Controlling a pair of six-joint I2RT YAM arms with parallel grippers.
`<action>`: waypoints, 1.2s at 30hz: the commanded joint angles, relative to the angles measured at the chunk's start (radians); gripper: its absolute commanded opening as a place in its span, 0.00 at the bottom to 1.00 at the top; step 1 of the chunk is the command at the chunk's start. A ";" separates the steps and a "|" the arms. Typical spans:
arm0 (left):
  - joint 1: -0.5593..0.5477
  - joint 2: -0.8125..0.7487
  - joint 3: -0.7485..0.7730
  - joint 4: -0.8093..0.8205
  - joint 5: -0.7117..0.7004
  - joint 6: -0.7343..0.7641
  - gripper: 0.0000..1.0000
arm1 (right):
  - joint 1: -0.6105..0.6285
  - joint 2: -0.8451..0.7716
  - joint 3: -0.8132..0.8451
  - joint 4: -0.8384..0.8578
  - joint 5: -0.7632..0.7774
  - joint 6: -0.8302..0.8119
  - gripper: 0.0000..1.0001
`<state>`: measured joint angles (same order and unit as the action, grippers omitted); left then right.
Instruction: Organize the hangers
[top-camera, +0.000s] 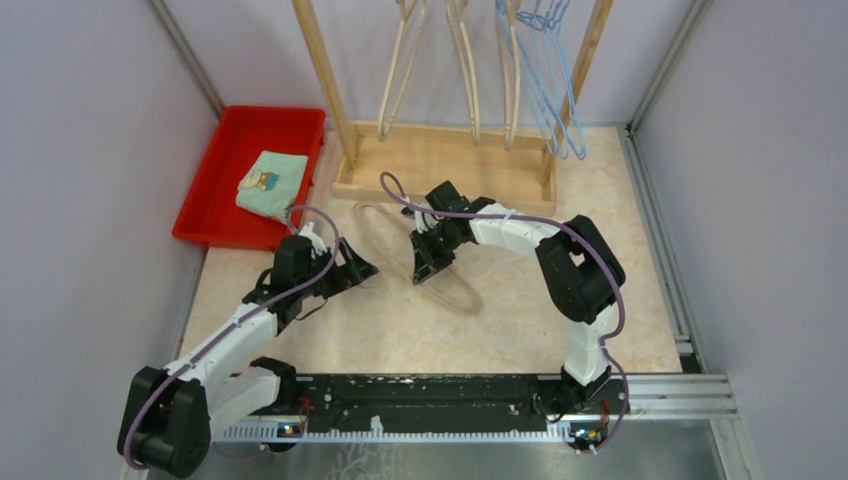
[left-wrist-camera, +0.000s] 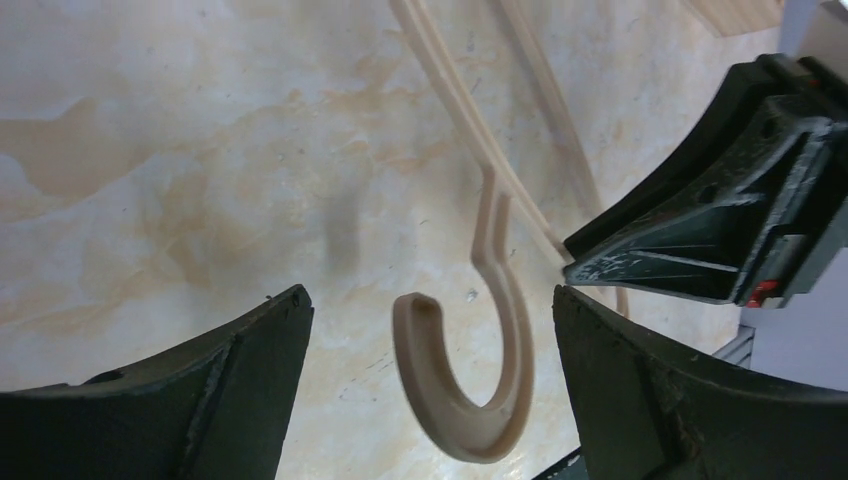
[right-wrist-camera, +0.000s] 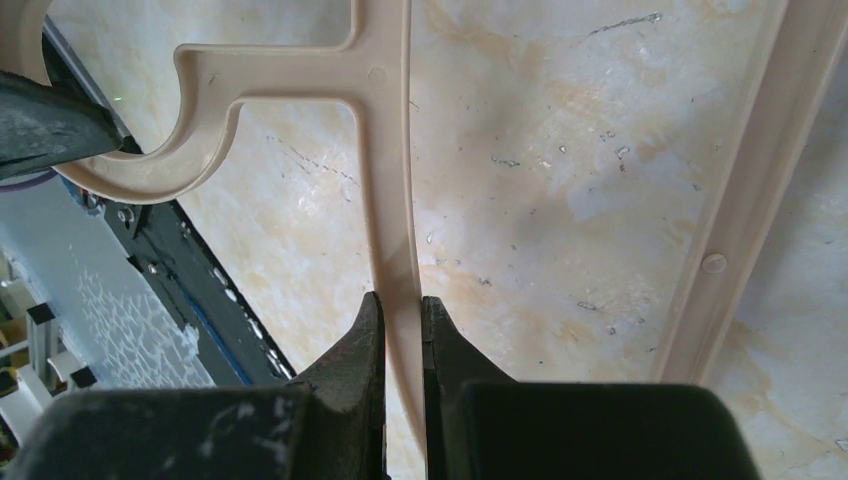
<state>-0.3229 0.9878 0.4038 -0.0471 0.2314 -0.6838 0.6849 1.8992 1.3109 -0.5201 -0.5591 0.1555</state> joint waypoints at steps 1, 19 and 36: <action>-0.001 0.011 0.022 0.138 0.055 -0.049 0.88 | -0.007 -0.056 0.032 0.044 -0.003 0.035 0.00; -0.014 0.086 0.111 0.182 0.070 -0.077 0.00 | -0.001 -0.177 0.012 -0.008 0.217 0.082 0.43; -0.016 0.225 0.317 0.125 0.138 -0.076 0.00 | 0.207 -0.269 -0.194 0.062 0.518 0.076 0.64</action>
<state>-0.3424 1.1904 0.6598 0.0547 0.3756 -0.7952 0.8246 1.5997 1.1110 -0.4969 -0.2138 0.2546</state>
